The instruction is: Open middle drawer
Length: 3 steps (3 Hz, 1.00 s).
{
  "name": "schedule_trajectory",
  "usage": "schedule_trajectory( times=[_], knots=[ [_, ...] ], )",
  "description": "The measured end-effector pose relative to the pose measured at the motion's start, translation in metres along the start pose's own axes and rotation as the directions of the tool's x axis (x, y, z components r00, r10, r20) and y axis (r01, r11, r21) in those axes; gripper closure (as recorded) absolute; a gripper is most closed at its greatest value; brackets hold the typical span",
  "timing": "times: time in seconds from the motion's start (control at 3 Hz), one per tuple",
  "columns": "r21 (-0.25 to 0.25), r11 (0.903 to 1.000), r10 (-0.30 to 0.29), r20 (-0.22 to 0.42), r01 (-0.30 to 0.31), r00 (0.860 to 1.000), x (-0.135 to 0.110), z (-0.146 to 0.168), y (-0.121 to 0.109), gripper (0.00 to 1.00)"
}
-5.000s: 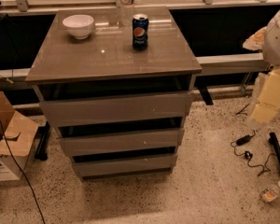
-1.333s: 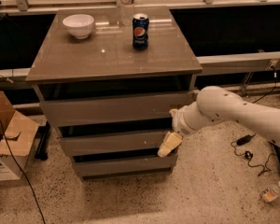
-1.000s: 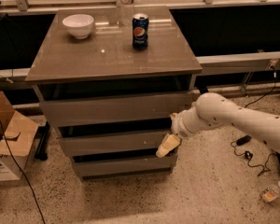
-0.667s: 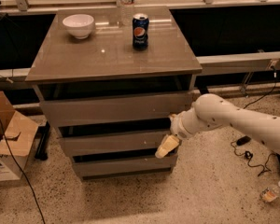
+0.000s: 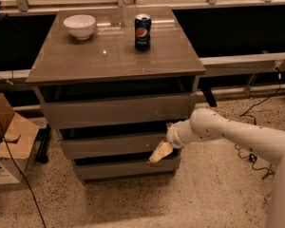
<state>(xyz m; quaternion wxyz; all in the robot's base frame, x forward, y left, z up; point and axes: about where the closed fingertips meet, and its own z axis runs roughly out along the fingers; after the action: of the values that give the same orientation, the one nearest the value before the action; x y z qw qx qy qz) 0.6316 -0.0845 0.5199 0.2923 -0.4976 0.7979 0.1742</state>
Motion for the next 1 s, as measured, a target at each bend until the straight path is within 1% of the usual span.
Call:
schedule_trajectory(
  times=[0.33,0.67,1.0],
  knots=[
    [-0.009,0.9998,0.017,0.002,-0.017,1.0,0.005,0.03,-0.006,0.0],
    [-0.025,0.9995,0.02,-0.002,-0.02,1.0,0.009,0.061,-0.022,0.0],
    [-0.043,0.9986,0.028,-0.02,-0.029,0.999,0.015,0.09,-0.045,0.0]
  ],
)
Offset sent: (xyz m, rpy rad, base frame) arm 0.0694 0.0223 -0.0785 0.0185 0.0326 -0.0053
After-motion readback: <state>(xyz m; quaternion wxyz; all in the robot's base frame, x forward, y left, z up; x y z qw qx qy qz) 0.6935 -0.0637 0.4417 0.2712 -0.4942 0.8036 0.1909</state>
